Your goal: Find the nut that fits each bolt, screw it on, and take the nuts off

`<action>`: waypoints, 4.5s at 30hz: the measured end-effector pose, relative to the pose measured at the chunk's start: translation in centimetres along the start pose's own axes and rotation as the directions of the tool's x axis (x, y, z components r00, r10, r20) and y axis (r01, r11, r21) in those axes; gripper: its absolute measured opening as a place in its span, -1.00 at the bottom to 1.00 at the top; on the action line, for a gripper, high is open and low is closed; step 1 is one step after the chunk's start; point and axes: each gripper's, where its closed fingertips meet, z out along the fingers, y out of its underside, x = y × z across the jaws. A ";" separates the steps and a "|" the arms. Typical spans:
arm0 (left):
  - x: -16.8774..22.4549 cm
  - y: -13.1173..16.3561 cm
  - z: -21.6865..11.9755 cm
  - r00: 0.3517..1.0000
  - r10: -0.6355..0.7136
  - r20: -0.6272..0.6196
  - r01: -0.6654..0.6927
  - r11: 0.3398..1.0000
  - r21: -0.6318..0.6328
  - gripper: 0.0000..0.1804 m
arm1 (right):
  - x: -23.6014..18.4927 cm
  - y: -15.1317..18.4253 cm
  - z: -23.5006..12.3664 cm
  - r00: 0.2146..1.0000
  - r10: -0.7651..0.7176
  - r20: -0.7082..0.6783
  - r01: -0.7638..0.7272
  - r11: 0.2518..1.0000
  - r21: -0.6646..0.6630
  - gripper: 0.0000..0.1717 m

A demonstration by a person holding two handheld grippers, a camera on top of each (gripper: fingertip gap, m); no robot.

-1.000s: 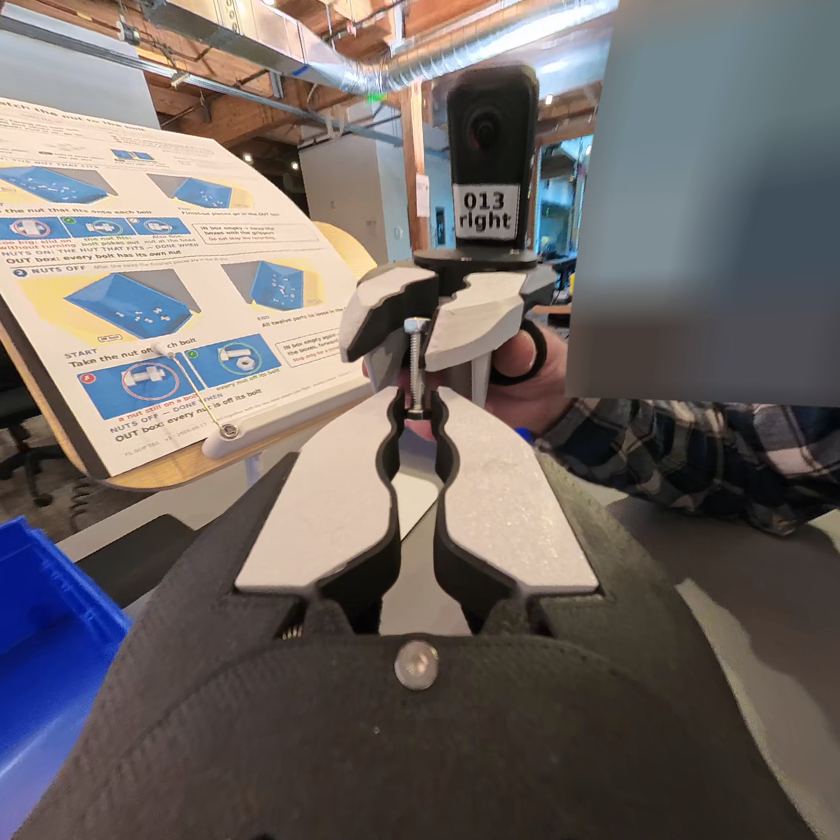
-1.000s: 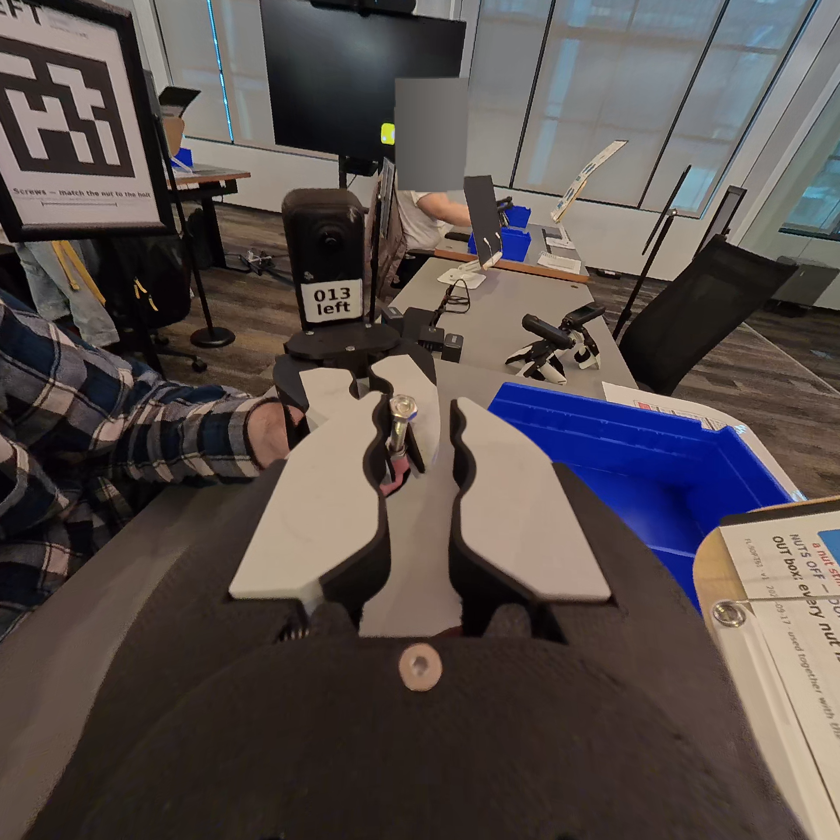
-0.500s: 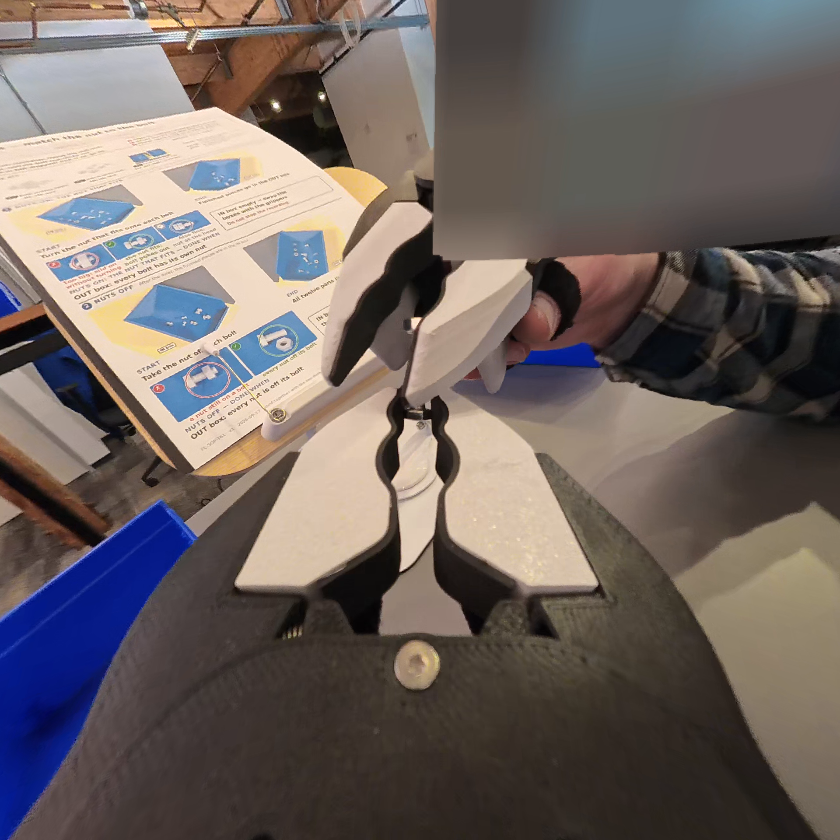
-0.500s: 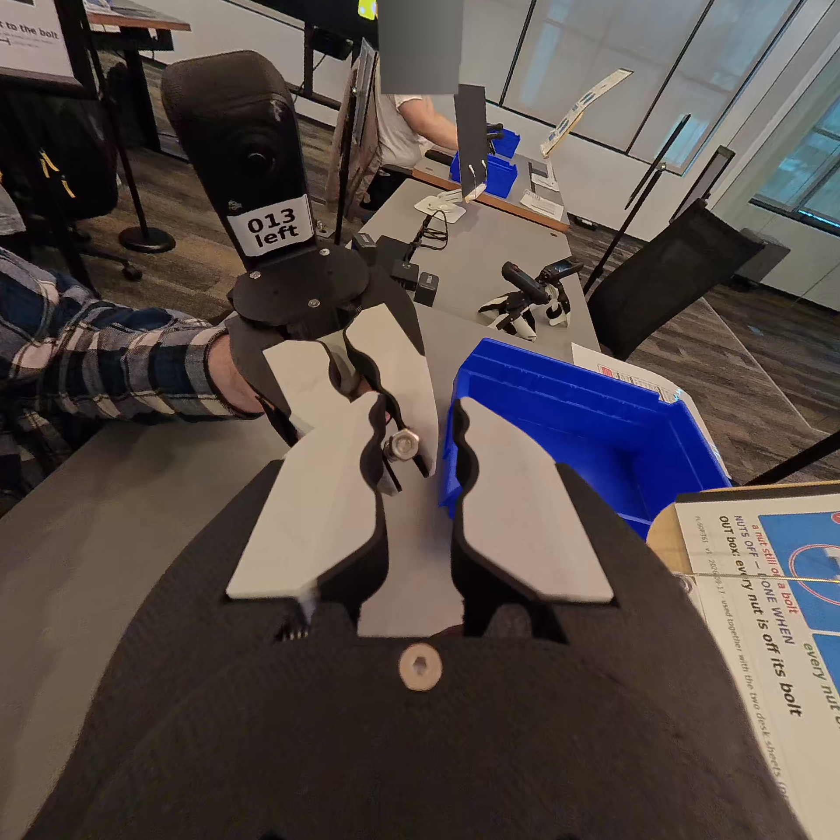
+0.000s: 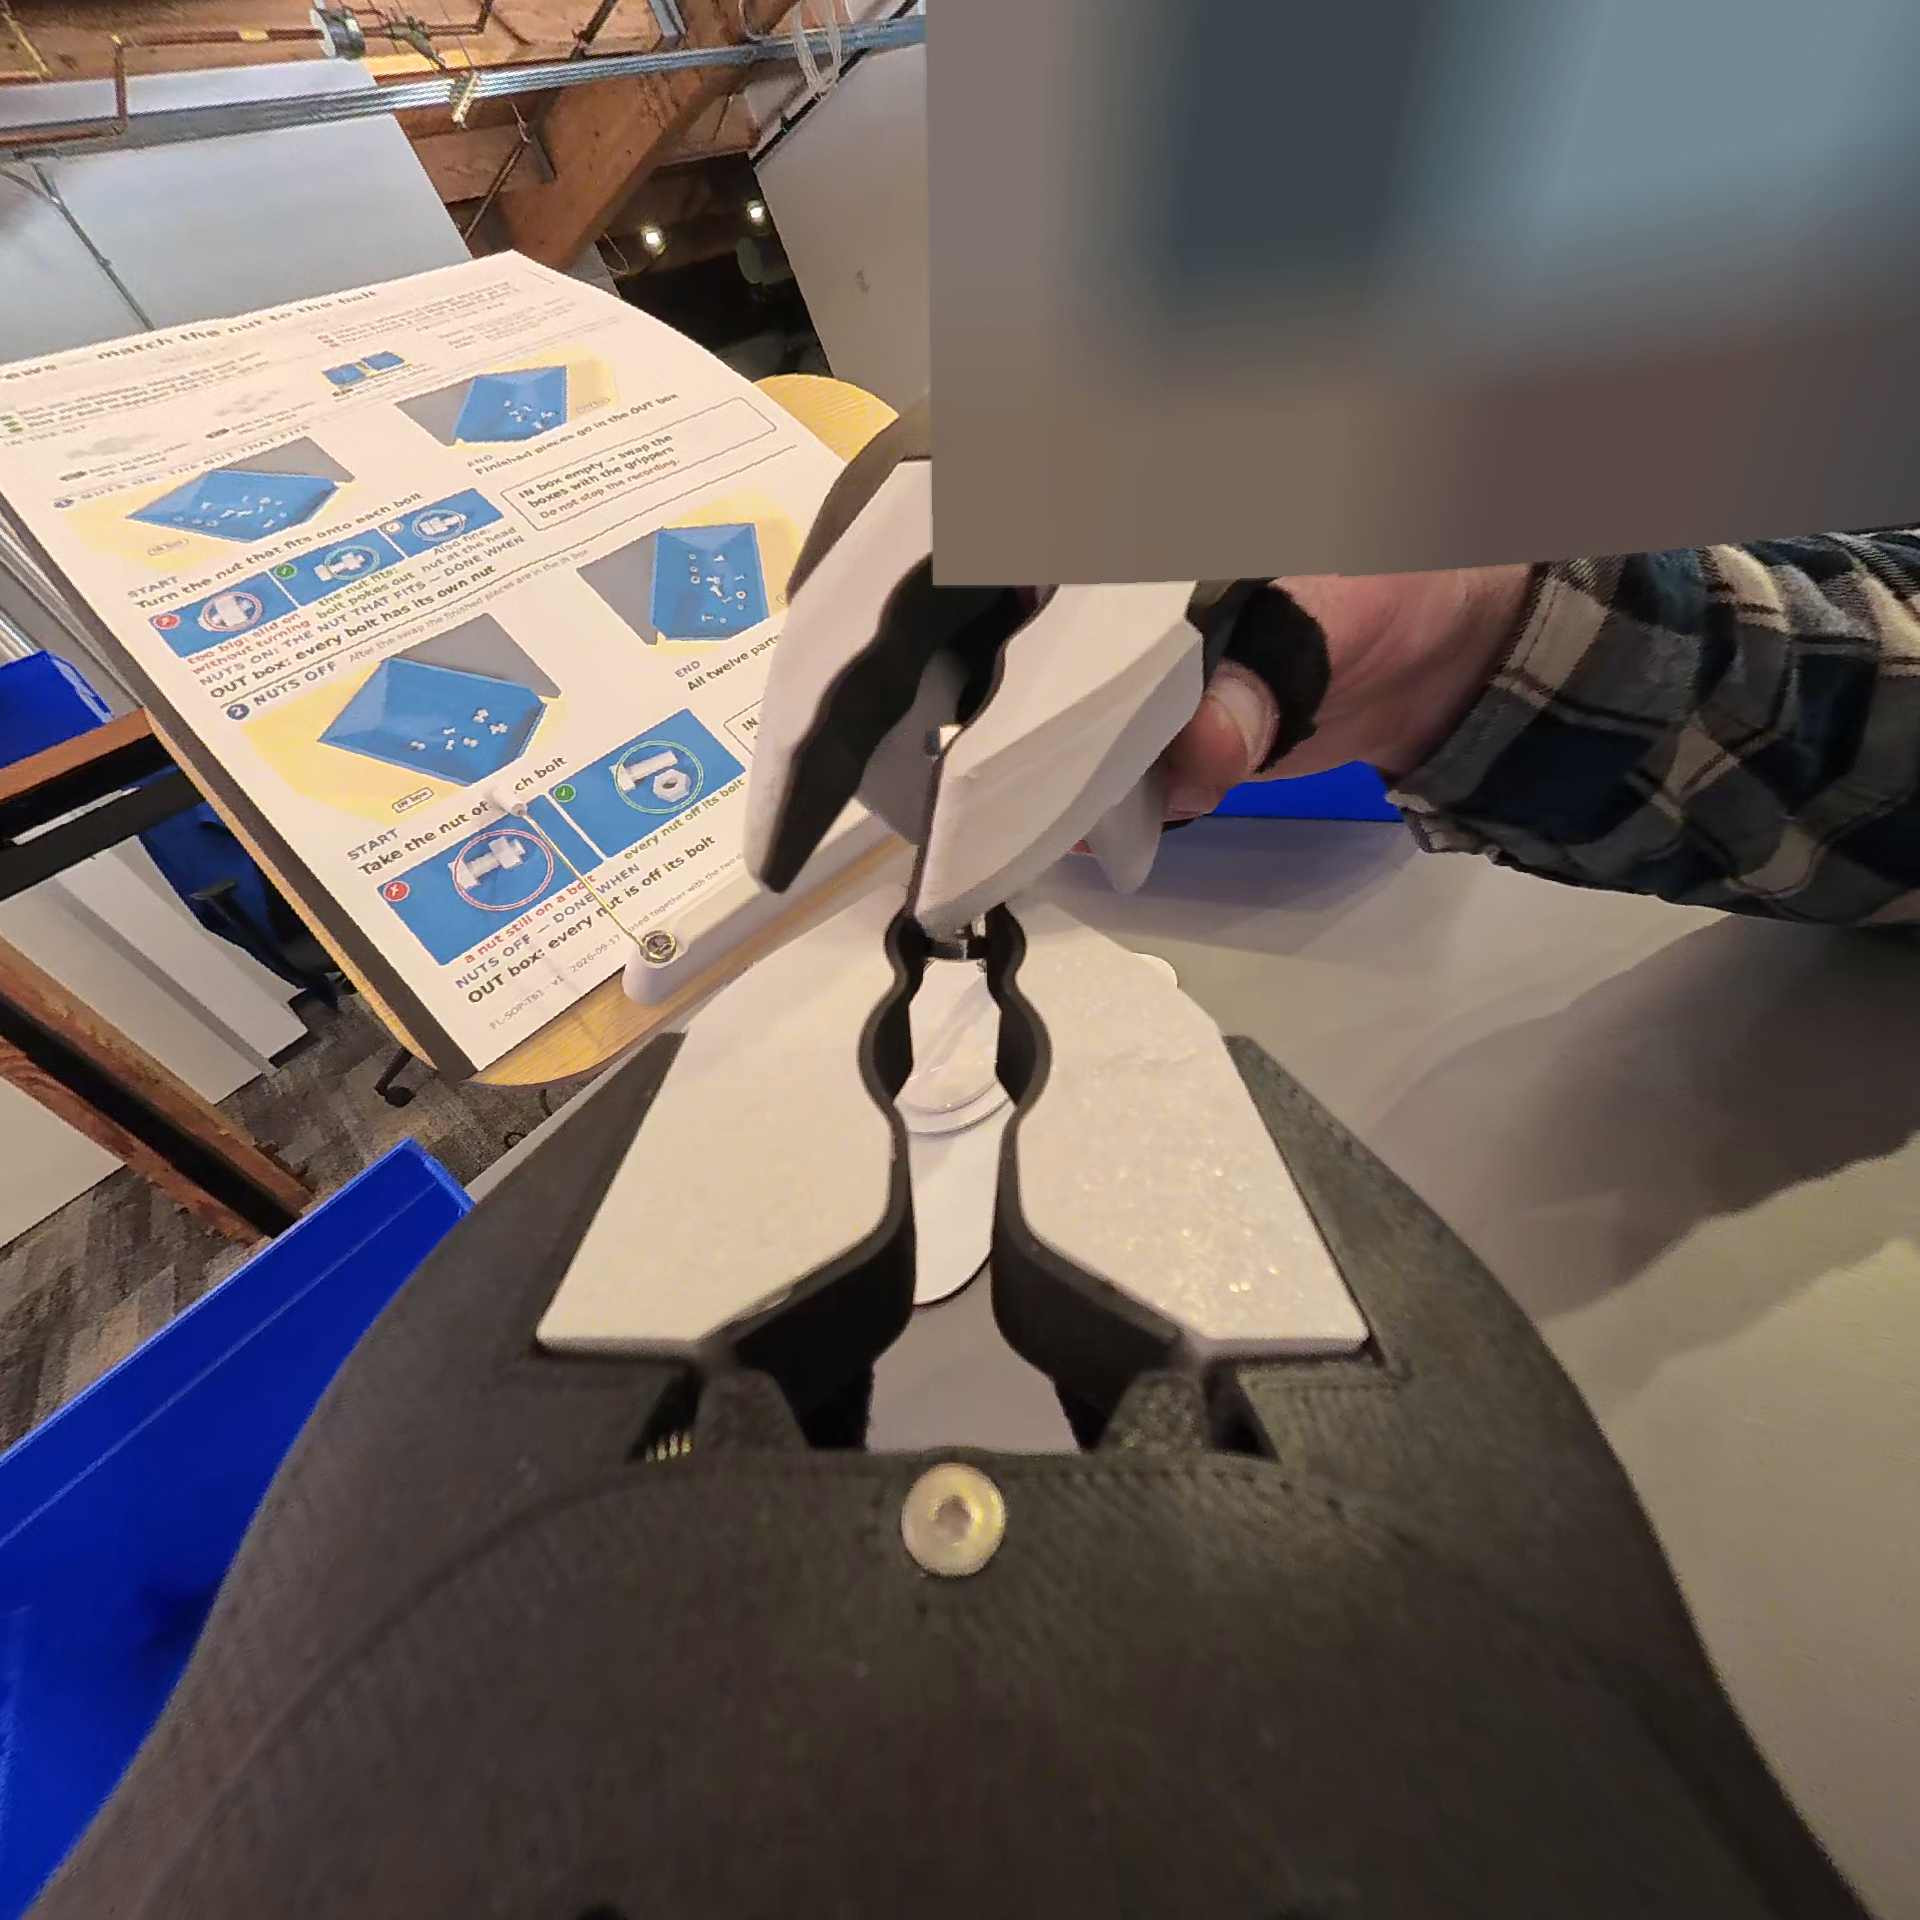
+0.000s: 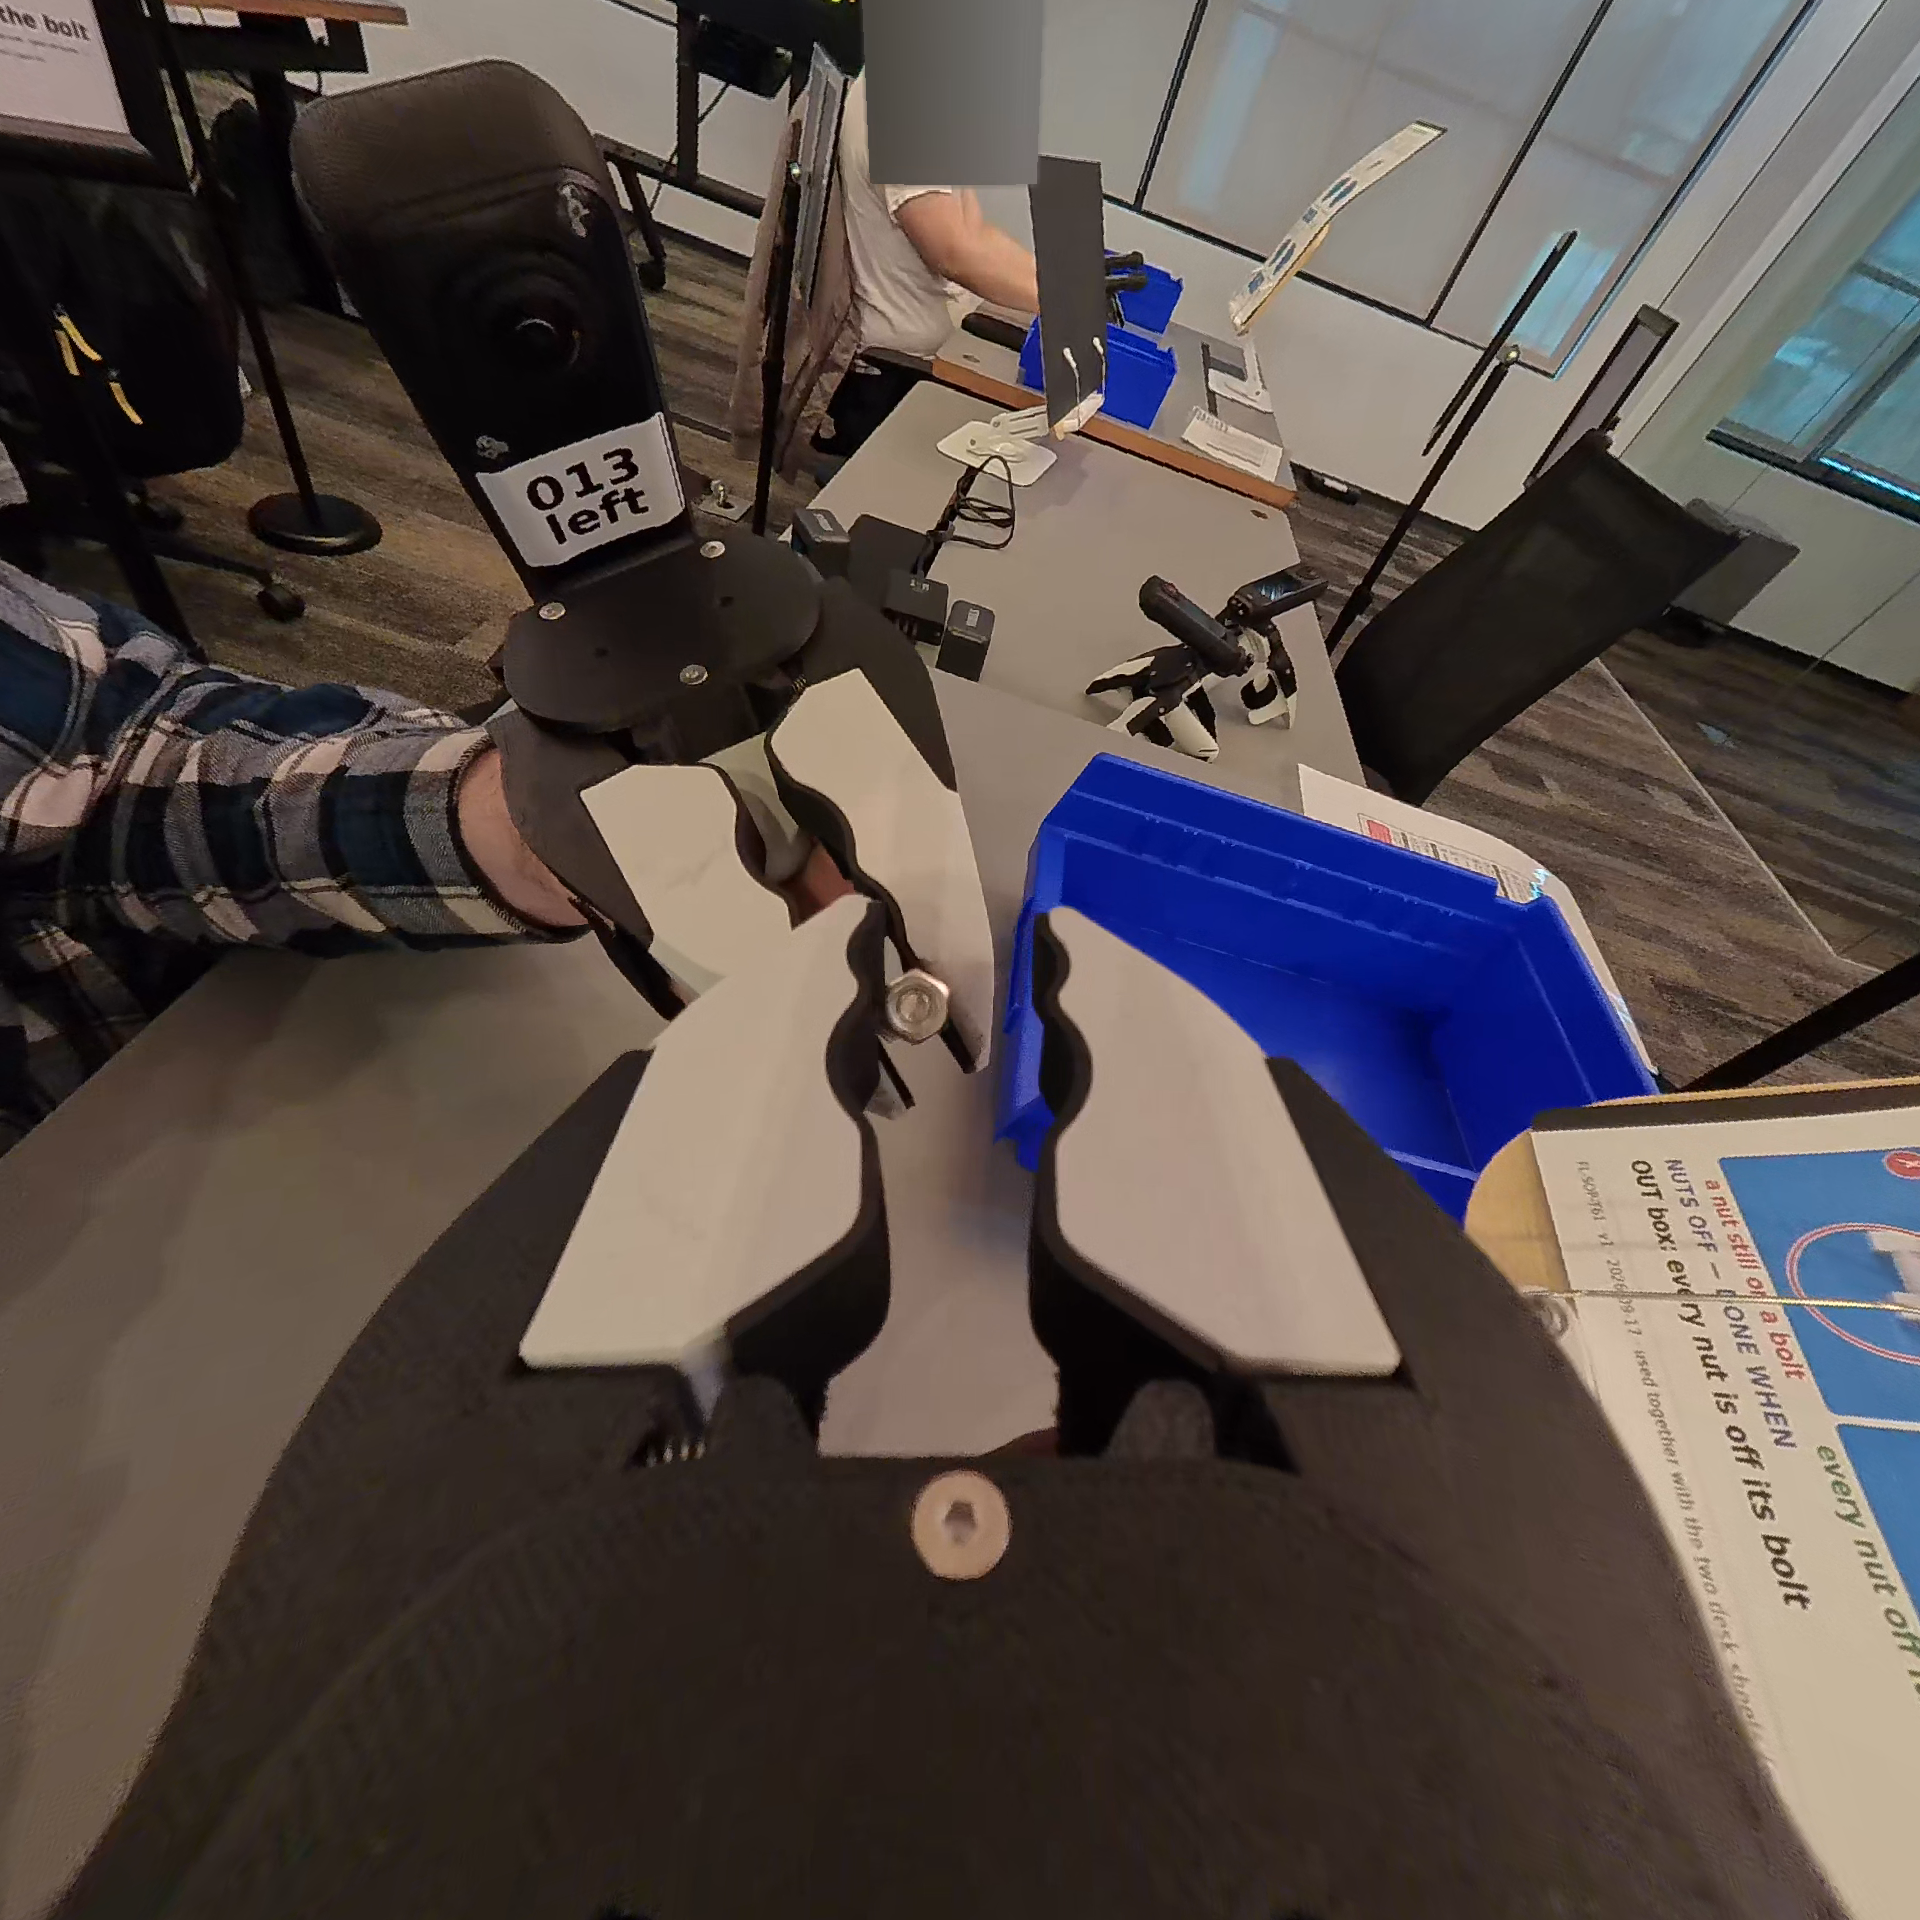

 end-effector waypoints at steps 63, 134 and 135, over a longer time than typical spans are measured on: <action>-1.7 2.6 -0.5 1.000 0.025 -0.010 -0.025 0.997 -0.072 -0.89 | 0.9 1.8 -0.1 0.996 0.084 0.038 -0.084 0.996 -0.023 -0.87; 1.5 3.4 -3.6 0.717 -0.421 -0.555 0.446 0.889 -0.098 -0.89 | -2.2 1.9 1.8 0.959 -0.269 0.089 0.271 0.962 -0.020 -0.87; 1.2 3.3 -3.5 0.736 -0.411 -0.539 0.442 0.893 -0.077 -0.88 | -2.0 1.8 1.8 0.968 -0.236 0.086 0.237 0.971 -0.006 -0.88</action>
